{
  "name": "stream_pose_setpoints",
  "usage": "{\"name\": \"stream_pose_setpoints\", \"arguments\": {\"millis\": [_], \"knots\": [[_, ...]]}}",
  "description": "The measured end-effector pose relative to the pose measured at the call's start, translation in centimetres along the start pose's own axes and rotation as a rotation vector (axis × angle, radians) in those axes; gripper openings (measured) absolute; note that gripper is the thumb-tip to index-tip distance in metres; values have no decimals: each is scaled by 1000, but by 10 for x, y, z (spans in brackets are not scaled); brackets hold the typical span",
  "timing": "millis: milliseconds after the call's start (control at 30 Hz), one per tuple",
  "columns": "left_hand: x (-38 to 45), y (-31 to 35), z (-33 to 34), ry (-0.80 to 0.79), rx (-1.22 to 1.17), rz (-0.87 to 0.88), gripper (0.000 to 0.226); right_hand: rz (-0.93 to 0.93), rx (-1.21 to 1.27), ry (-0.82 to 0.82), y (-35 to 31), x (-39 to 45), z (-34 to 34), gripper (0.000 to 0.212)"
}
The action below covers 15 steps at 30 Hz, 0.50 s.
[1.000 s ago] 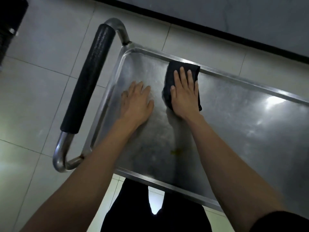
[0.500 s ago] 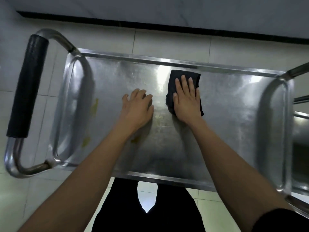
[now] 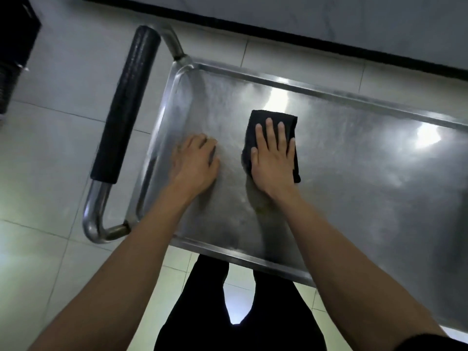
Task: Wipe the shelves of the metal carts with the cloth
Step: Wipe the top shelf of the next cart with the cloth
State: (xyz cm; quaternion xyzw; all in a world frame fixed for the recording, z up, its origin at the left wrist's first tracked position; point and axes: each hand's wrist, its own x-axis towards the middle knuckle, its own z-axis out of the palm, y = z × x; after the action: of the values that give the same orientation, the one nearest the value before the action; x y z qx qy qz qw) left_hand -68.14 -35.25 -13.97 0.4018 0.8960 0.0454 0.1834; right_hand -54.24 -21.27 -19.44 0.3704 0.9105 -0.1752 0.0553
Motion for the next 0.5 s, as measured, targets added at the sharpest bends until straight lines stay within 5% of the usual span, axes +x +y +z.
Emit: {"name": "stream_pose_setpoints", "arguments": {"millis": [500], "knots": [[-37, -98, 5, 165, -209, -156, 41, -296, 41, -62, -165, 23, 44, 56]]}}
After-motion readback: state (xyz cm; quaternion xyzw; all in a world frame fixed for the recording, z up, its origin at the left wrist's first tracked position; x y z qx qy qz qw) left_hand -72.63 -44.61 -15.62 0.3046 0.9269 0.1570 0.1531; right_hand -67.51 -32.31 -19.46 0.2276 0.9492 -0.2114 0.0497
